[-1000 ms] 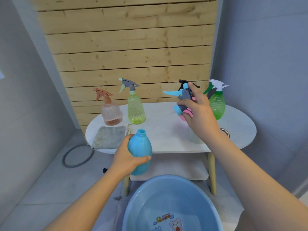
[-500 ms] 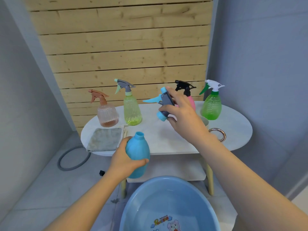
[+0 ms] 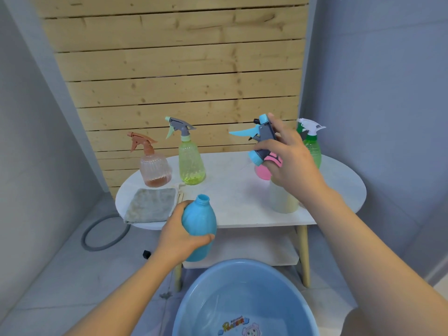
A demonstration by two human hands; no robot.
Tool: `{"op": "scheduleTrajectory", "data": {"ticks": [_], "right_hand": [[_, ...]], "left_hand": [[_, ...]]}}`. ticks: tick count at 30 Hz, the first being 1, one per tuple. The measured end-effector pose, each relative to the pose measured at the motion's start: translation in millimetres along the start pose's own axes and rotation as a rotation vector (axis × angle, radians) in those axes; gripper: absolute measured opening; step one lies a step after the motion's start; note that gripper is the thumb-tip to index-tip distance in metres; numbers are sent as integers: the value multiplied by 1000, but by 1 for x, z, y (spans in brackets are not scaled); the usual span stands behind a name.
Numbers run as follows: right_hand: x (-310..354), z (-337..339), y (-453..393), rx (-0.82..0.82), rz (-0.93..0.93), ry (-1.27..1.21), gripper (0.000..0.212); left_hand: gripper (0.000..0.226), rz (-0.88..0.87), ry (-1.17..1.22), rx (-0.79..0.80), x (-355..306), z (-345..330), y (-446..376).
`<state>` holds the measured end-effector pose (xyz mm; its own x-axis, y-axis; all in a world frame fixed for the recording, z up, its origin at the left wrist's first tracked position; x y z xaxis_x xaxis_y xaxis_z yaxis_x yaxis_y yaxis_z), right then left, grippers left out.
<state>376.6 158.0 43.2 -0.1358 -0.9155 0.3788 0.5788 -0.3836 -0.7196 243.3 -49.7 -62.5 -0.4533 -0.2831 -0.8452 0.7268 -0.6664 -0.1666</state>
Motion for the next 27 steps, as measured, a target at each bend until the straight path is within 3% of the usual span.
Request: {"op": "scheduleTrajectory", "data": {"ticks": [8, 13, 18, 24, 27], "right_hand": [[10, -14, 3, 86, 64, -2, 33], [33, -40, 13, 252, 122, 2, 27], [48, -47, 14, 484, -58, -171, 40], [49, -51, 20, 376, -276, -445, 55], [48, -58, 23, 345, -513, -635, 67]], "left_hand": [[78, -21, -22, 10, -4, -4, 0], [77, -60, -37, 22, -8, -12, 0], [80, -54, -5, 47, -12, -17, 1], [73, -50, 32, 12, -18, -18, 3], [69, -51, 75, -32, -20, -18, 1]]}}
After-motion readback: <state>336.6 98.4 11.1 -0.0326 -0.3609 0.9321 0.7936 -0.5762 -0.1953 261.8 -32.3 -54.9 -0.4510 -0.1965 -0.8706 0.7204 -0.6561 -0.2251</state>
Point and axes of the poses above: each hand's wrist, its own y-axis away from the middle knuckle, its own z-axis out of the back of the hand, x = y × z, the point moved 2 cm from there along -y, towards the middle knuckle, and after that the axes turned 7 degrees about -z, right-handed, at the moved point
